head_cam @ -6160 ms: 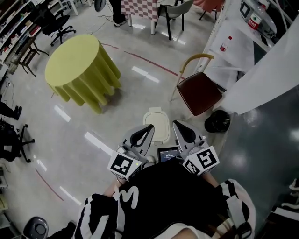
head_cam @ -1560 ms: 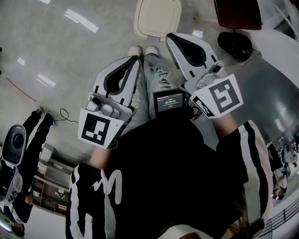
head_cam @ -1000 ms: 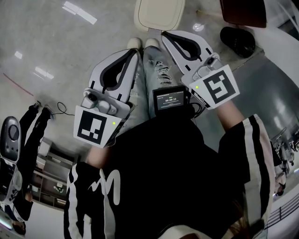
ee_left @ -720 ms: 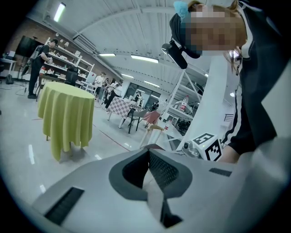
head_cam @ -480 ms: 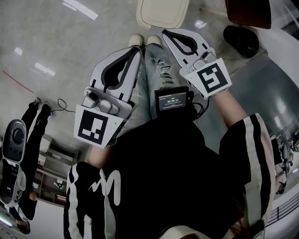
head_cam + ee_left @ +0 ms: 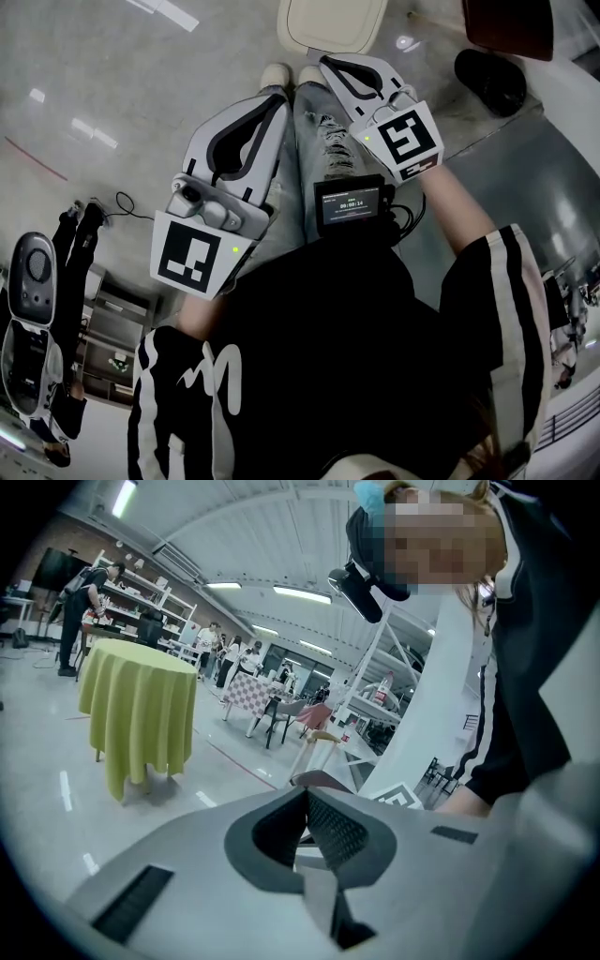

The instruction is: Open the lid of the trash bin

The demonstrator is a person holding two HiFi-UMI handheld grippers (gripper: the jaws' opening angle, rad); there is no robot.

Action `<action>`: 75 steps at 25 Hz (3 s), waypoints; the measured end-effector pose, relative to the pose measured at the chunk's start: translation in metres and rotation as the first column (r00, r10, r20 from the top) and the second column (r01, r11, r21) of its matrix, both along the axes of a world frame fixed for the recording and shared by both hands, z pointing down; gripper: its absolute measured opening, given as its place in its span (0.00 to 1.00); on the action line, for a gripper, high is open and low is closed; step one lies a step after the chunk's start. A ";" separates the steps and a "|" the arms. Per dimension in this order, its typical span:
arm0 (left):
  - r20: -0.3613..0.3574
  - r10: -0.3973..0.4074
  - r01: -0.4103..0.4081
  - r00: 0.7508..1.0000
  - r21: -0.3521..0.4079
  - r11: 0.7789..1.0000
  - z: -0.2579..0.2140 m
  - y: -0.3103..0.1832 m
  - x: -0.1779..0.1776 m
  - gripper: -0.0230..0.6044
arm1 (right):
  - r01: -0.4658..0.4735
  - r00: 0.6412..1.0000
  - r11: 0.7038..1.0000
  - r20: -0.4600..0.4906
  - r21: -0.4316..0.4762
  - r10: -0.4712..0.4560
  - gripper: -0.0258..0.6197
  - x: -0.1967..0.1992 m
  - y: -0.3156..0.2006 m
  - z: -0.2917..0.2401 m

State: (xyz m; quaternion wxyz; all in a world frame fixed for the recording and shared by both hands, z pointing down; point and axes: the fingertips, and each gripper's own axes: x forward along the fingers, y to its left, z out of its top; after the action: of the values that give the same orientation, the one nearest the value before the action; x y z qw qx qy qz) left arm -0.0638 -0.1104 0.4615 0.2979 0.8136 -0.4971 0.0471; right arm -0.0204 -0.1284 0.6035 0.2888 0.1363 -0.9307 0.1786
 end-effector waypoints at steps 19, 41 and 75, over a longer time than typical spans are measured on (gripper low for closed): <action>0.003 -0.003 0.003 1.000 -0.025 1.000 0.006 0.003 0.001 0.05 | 0.077 0.989 0.996 -0.121 -0.052 -0.083 0.04 -0.001 0.027 0.066; -0.024 0.016 -0.018 1.000 -0.045 0.999 0.007 0.004 0.017 0.05 | 0.095 0.946 0.994 -0.305 -0.055 -0.107 0.04 0.025 0.023 0.135; -0.022 -0.012 0.010 1.000 -0.067 0.998 0.005 0.009 0.016 0.05 | 0.145 0.794 0.986 -0.584 -0.088 -0.169 0.05 0.055 0.038 0.218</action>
State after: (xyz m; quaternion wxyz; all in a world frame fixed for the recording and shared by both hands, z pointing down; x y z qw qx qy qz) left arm -0.0476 -0.1012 0.4664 0.3309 0.8009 -0.4962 0.0528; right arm 0.0349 -0.0901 0.8214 0.5794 0.1019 -0.7995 0.1209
